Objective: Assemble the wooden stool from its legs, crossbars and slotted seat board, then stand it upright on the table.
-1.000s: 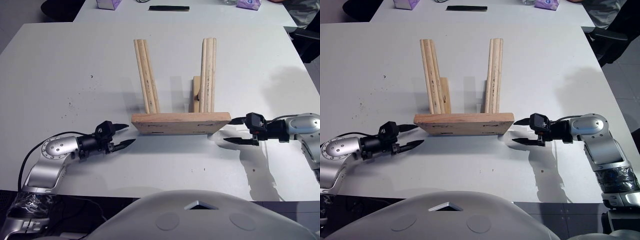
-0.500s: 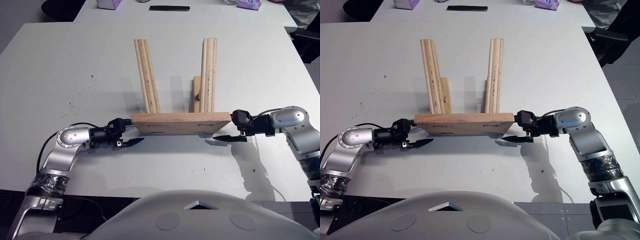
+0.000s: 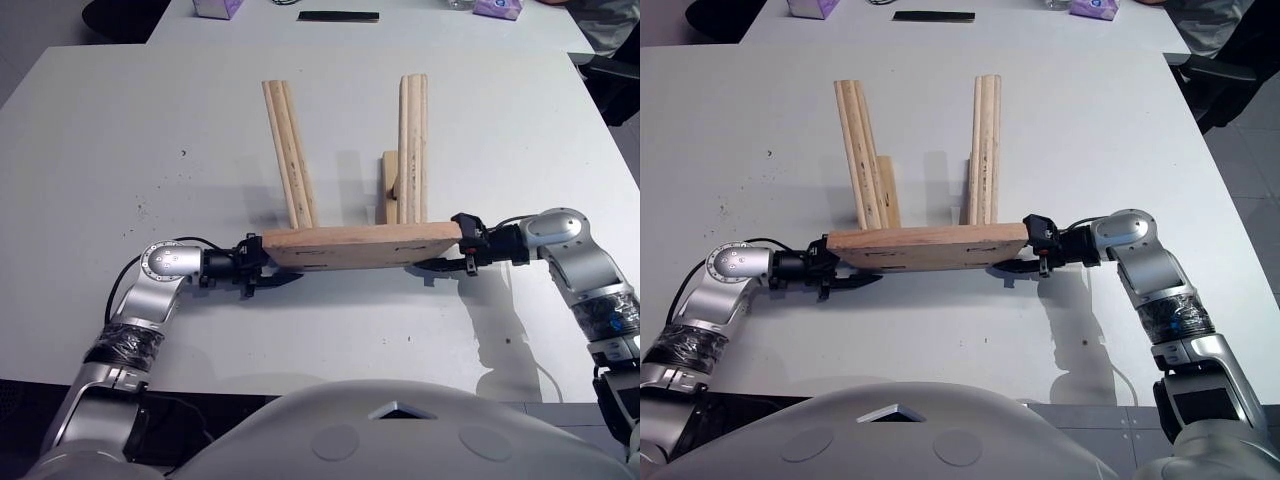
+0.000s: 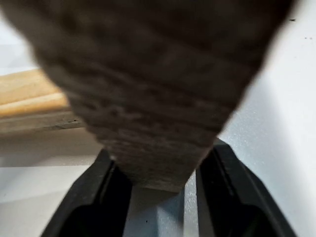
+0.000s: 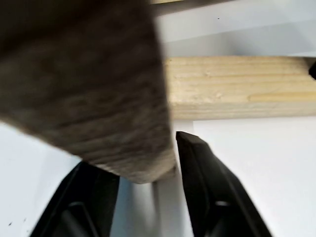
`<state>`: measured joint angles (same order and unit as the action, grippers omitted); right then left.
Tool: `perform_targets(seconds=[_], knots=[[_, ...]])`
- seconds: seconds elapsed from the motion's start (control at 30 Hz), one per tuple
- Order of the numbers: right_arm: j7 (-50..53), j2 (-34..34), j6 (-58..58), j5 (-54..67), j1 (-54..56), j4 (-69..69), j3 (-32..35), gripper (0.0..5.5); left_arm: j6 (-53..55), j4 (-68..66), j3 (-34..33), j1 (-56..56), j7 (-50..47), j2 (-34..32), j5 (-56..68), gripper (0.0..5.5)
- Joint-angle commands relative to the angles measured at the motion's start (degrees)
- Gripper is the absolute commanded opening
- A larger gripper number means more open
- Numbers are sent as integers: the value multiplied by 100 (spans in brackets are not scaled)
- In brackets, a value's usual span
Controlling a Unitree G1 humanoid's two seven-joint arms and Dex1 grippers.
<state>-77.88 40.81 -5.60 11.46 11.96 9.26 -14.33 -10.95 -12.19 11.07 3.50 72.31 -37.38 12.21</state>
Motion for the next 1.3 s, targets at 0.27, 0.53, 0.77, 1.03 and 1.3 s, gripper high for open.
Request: perform_targets(seconds=[0.27, 0.53, 0.77, 1.03, 1.3], knots=[[-505, 288, -778, 527, 12, -485, 230, 145, 1171, 725, -395, 46, 97, -292, 614, 137], [1488, 631, -5667, 6520, 809, -1660, 2272, 145, 4678, 2723, -2343, -110, -3494, -182, 7555, 137], [5061, -577, -3156, 10153, 437, -2980, 2486, 146, 1823, 4289, -2039, -113, -6832, 1203, 9654, 137], [7921, -2921, -923, 10154, 788, -4522, 2175, 146, 532, 4318, -2222, 1327, -8764, 2090, 9847, 137], [9927, -3456, -23, 10142, 1247, -4402, 2202, 144, 43, 3883, -2443, 1905, -10559, 2837, 9279, 137]])
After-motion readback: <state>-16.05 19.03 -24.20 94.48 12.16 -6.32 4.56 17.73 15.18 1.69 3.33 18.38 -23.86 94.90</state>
